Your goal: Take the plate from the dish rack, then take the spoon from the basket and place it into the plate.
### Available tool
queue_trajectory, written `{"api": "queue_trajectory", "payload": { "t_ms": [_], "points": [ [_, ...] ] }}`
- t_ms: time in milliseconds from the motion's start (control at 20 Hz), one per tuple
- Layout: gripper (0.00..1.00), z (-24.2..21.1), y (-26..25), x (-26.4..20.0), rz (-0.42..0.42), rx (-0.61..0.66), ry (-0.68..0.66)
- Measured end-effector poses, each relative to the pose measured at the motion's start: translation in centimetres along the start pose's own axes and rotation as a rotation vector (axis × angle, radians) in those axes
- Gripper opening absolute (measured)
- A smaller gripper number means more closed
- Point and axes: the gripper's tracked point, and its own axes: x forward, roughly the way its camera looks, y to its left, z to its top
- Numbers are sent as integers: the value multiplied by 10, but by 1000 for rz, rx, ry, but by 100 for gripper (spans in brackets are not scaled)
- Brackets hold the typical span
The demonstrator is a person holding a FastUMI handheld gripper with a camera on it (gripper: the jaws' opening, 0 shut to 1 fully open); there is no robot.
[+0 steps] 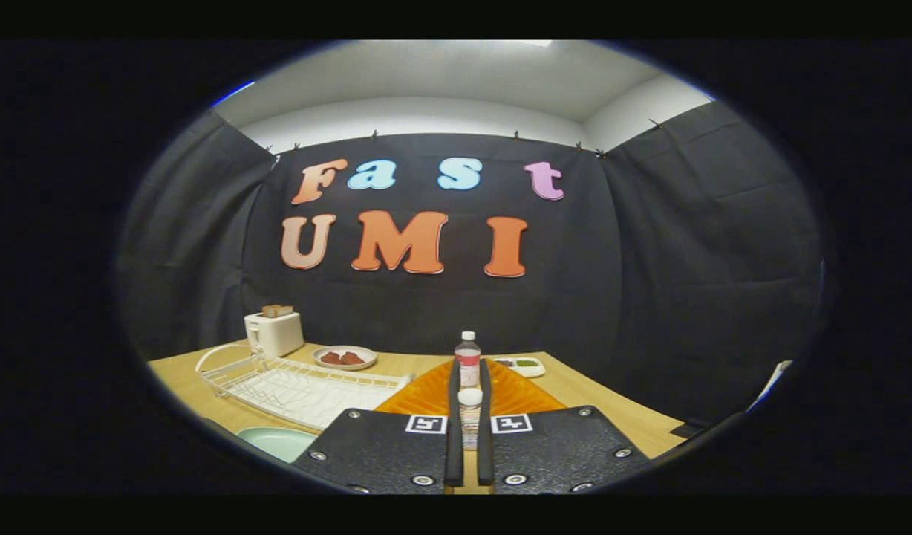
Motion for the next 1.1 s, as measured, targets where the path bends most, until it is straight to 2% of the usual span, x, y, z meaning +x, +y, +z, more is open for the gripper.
{"api": "queue_trajectory", "payload": {
  "t_ms": [200, 450, 700, 1100],
  "points": [
    [7, 7, 34, -29, 69, 13, -11],
    [7, -4, 83, -57, 170, 33, 17],
    [7, -33, 131, -75, 284, 86, 66],
    [7, -90, 179, -78, 395, 93, 159]
  ]
}}
